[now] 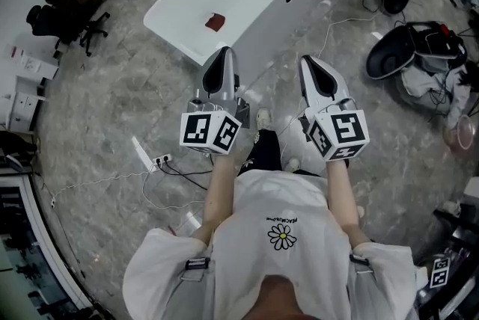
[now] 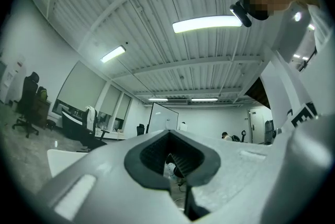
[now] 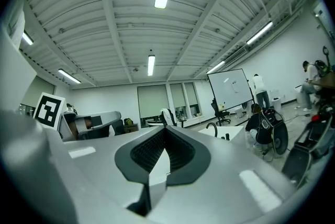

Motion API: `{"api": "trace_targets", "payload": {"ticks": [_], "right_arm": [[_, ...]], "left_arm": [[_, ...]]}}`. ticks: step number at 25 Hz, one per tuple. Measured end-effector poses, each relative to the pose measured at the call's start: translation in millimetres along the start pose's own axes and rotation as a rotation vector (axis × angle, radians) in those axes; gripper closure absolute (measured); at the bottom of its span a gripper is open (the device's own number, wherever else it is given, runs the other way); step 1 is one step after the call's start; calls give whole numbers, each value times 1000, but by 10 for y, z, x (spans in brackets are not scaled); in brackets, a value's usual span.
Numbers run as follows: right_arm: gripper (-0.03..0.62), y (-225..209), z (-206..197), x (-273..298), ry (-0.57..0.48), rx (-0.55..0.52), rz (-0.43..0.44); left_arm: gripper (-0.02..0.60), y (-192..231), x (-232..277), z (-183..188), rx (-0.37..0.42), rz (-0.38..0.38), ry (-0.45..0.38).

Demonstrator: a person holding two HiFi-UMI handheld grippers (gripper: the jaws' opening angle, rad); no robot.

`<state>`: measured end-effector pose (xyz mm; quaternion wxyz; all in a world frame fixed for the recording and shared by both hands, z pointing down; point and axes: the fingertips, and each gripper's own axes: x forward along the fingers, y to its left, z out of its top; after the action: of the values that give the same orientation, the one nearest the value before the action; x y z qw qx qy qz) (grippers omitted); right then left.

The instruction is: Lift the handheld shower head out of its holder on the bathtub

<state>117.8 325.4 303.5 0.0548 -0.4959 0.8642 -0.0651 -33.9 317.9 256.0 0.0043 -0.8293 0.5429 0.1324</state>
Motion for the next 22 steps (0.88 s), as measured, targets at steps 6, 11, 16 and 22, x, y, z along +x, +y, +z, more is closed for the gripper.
{"api": "trace_targets", "payload": {"ticks": [6, 11, 16, 22], "right_arm": [[574, -284, -80, 367, 18, -26, -46], [574, -717, 3, 1054, 16, -53, -80], [574, -997, 181, 2017, -5, -66, -86], [572, -1100, 306, 3103, -27, -96, -104]], "left_arm": [[581, 261, 499, -95, -10, -25, -11], [581, 738, 1264, -168, -35, -31, -48], [581, 1327, 2016, -143, -38, -51, -73], [581, 2065, 2675, -132, -21, -87, -62]]}}
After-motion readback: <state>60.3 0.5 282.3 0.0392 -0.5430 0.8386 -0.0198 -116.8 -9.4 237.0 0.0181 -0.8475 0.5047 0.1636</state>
